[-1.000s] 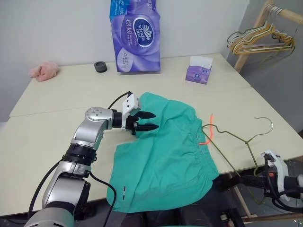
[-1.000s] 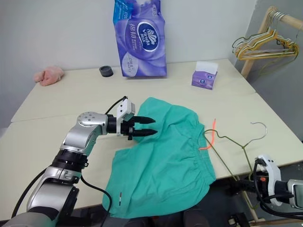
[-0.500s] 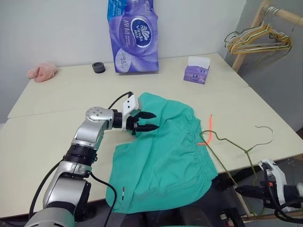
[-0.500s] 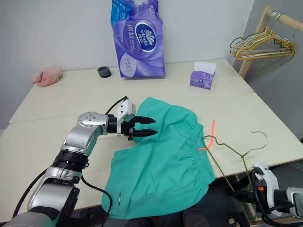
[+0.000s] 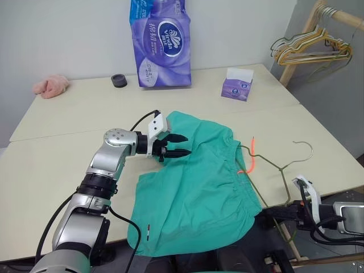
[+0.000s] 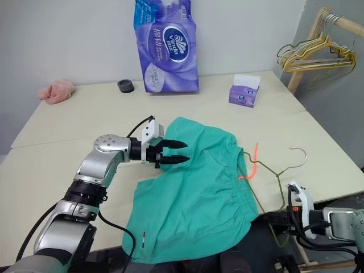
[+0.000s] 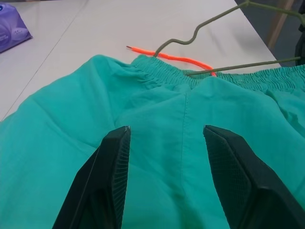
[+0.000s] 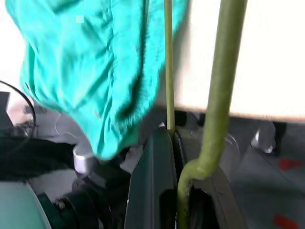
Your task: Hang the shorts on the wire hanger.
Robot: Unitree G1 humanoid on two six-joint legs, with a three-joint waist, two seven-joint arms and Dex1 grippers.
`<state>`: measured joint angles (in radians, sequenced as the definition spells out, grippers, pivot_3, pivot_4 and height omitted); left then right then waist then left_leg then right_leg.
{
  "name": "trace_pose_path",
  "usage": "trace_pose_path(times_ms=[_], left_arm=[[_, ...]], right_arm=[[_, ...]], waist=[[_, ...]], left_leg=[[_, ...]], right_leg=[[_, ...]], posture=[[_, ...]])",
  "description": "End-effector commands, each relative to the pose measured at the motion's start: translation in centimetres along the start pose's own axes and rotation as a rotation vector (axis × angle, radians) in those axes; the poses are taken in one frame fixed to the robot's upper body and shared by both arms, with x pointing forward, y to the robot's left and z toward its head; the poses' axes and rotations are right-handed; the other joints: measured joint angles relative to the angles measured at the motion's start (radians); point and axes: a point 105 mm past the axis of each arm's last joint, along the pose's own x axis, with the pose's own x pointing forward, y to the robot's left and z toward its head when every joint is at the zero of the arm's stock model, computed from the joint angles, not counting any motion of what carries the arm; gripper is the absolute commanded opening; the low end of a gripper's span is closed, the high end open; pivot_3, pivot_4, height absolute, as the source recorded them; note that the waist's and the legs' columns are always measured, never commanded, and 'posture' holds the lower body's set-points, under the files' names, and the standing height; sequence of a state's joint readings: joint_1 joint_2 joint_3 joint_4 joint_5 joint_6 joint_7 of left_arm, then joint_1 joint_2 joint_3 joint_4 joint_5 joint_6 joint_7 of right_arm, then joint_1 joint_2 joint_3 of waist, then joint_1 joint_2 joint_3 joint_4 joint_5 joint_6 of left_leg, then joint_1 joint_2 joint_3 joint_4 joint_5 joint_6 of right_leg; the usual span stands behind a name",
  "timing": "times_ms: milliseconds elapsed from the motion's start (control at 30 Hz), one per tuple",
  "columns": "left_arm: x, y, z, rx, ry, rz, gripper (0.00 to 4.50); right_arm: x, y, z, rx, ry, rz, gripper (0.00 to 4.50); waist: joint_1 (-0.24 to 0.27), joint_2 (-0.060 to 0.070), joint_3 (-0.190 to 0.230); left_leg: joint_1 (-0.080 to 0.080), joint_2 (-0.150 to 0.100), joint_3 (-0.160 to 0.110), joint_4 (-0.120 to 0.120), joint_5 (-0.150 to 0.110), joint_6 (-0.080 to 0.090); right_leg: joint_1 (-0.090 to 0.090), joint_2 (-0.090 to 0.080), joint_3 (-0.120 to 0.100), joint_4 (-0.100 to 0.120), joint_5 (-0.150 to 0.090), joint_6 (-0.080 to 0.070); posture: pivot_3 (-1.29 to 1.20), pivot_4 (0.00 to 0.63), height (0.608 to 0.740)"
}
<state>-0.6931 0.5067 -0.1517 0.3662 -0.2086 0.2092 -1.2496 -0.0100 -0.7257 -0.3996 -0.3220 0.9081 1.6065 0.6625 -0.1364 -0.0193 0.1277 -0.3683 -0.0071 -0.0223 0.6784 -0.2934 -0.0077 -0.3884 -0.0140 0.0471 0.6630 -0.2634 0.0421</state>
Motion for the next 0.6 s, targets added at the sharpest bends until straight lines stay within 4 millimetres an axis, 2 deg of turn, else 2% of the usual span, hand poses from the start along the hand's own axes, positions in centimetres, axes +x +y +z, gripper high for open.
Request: trace_pose_path(times_ms=[33, 133, 400, 600], left_arm=[[-0.1, 0.3, 1.1, 0.056, -0.01, 0.015, 2.57], [0.0, 0.6, 1.5, 0.061, -0.019, 0.035, 2.57], [0.0, 0.8, 1.9, 0.068, -0.023, 0.043, 2.57], [-0.3, 1.2, 1.8, 0.069, -0.023, 0.065, 2.57]], right_arm=[[-0.2, 0.6, 0.8, -0.011, -0.03, 0.03, 0.0], [1.2, 0.3, 0.7, -0.001, -0.004, 0.023, 0.0], [3.4, 0.3, 1.6, 0.004, 0.011, 0.048, 0.0], [5.1, 0.7, 4.9, -0.006, -0.068, 0.09, 0.0]], waist=[[0.0, 0.0, 0.0], [-0.001, 0.0, 0.0], [-0.003, 0.0, -0.001], [-0.005, -0.002, -0.002]], left_leg=[[0.0, 0.0, 0.0, 0.0, 0.0, 0.0], [0.0, 0.0, 0.0, 0.0, 0.0, 0.0], [0.0, 0.0, 0.0, 0.0, 0.0, 0.0], [0.001, 0.001, 0.0, 0.0, 0.0, 0.0]], right_leg=[[0.0, 0.0, 0.0, 0.0, 0.0, 0.0], [0.0, 0.0, 0.0, 0.0, 0.0, 0.0], [0.0, 0.0, 0.0, 0.0, 0.0, 0.0], [0.0, 0.0, 0.0, 0.001, 0.001, 0.0]], posture=[[-0.18, 0.092, 0.74], [-0.18, 0.087, 0.74], [-0.16, 0.078, 0.74], [-0.15, 0.072, 0.74]])
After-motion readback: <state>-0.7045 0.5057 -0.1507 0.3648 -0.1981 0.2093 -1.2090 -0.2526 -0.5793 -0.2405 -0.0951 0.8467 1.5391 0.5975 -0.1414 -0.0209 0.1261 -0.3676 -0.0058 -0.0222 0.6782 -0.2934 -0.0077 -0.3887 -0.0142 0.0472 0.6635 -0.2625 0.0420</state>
